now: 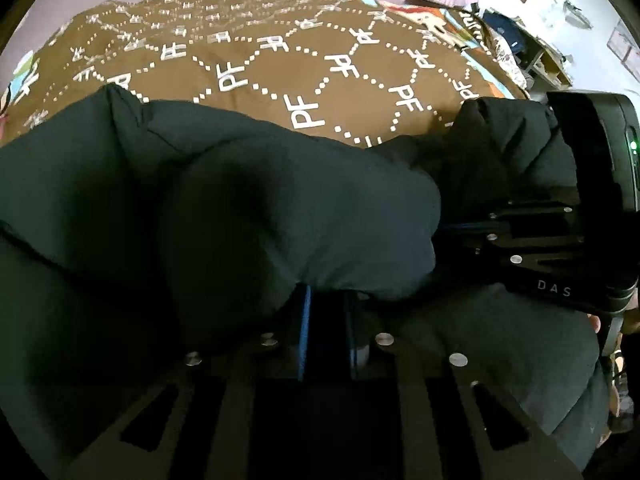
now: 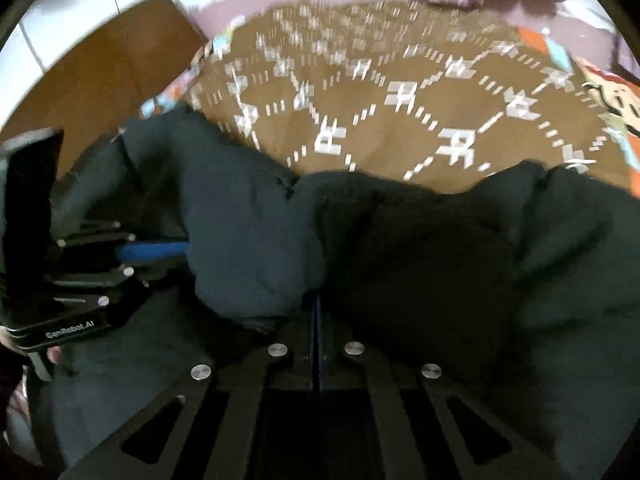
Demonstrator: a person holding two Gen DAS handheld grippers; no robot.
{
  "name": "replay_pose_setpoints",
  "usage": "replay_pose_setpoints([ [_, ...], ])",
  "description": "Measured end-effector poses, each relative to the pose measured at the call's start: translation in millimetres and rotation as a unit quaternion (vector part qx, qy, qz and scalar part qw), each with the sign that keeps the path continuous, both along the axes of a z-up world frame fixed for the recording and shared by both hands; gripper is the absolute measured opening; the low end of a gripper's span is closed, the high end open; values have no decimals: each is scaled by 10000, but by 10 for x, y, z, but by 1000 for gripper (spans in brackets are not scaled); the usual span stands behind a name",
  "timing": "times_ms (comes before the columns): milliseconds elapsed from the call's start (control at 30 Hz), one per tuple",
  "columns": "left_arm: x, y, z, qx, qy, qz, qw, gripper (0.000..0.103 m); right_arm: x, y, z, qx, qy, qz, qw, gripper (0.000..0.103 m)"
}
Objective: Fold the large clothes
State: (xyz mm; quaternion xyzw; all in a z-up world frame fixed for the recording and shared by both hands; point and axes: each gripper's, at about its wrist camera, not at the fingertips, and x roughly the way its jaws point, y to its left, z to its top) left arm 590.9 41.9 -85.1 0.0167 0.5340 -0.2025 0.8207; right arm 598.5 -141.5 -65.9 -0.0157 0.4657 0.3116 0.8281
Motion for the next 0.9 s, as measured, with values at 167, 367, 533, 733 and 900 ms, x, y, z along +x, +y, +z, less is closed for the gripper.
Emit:
replay_pose_setpoints([
  [167, -325, 82, 298, -322, -758, -99, 9966, 14, -187, -299, 326, -128, -576, -419, 9974, 0],
  [367, -429, 110, 586, -1010, -1514, 95, 9833, 14, -74, -520, 255, -105, -217, -754, 9969, 0],
  [533, -61, 5, 455, -676, -819, 346, 9937, 14, -47, -449, 88, -363, -54, -619, 9974, 0],
  [733, 68, -26, 72, -66, -100, 259, 9996, 13, -17, -331, -121, -697, -16, -518, 9962, 0],
  [900, 90, -79, -45, 274, 14, 290, 9992, 11, 29, -284, -195, -767, -33, -610, 9952, 0],
])
